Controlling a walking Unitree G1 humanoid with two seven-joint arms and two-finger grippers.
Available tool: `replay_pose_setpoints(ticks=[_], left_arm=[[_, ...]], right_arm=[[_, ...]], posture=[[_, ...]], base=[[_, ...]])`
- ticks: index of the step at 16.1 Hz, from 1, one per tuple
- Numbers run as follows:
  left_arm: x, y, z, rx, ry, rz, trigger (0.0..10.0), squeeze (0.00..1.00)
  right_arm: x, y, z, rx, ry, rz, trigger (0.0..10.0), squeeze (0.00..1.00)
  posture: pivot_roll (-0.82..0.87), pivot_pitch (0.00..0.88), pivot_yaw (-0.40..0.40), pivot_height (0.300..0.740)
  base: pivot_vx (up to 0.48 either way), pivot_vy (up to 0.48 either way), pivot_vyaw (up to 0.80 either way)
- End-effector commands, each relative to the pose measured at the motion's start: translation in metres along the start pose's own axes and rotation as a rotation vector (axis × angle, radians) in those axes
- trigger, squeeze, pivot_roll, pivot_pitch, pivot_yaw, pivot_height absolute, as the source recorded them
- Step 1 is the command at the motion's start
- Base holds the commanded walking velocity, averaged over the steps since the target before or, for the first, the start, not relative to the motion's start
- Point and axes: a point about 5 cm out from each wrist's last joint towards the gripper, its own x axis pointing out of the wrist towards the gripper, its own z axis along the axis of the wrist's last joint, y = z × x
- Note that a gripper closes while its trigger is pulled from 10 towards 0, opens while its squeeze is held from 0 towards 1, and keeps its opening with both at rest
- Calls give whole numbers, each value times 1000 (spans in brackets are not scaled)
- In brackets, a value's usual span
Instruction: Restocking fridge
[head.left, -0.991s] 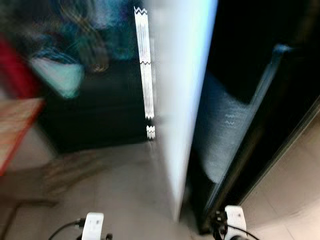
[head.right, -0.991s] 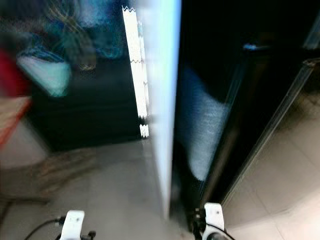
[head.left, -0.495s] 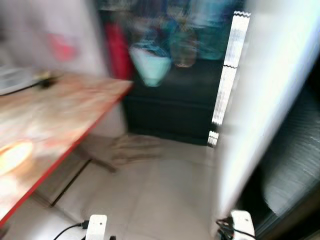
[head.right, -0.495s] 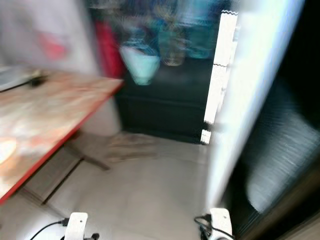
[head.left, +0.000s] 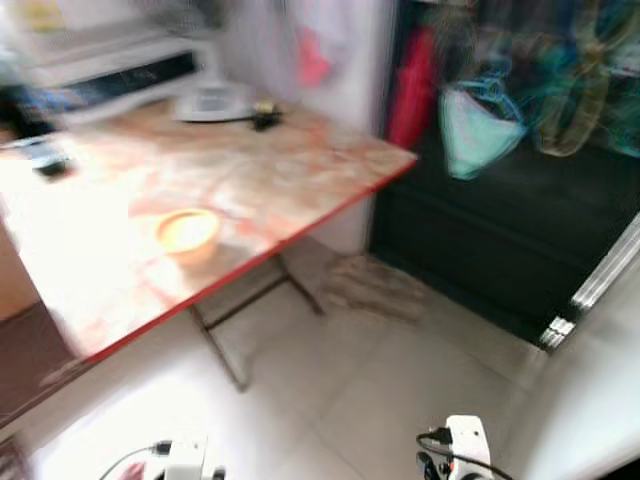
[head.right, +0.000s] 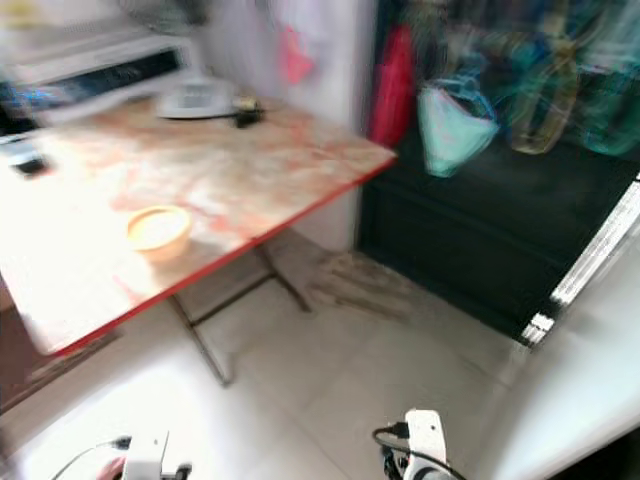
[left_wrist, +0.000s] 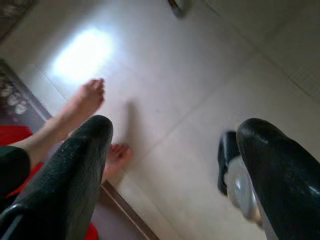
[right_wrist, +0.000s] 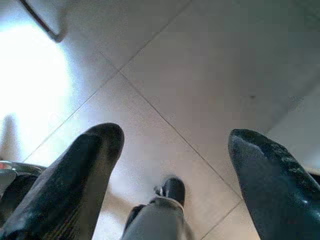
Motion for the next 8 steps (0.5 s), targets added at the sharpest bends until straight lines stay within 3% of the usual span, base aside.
replay_pose_setpoints(ticks=[1,4,7,8], left_arm=[[-1,0,-6,-6,25,4,10000,0],[0,3,-1,-24,-2,15,10000,0],[3,9,21,-66,-86,35,10000,0],[4,9,28,-70,-110,38,10000,0]], right_arm=[[-1,-5,-1,-6,6,-13,10000,0],[-1,-4,0,-7,3,-11,10000,0],[-1,-4,1,-5,-3,-12,10000,0],[-1,-4,1,8,-5,-16,10000,0]], posture=[[-22,0,18,740],[-20,0,20,740],[-17,2,26,740],[-16,7,27,740]], base=[[0,0,800],[0,0,800],[0,0,800],[0,0,0]])
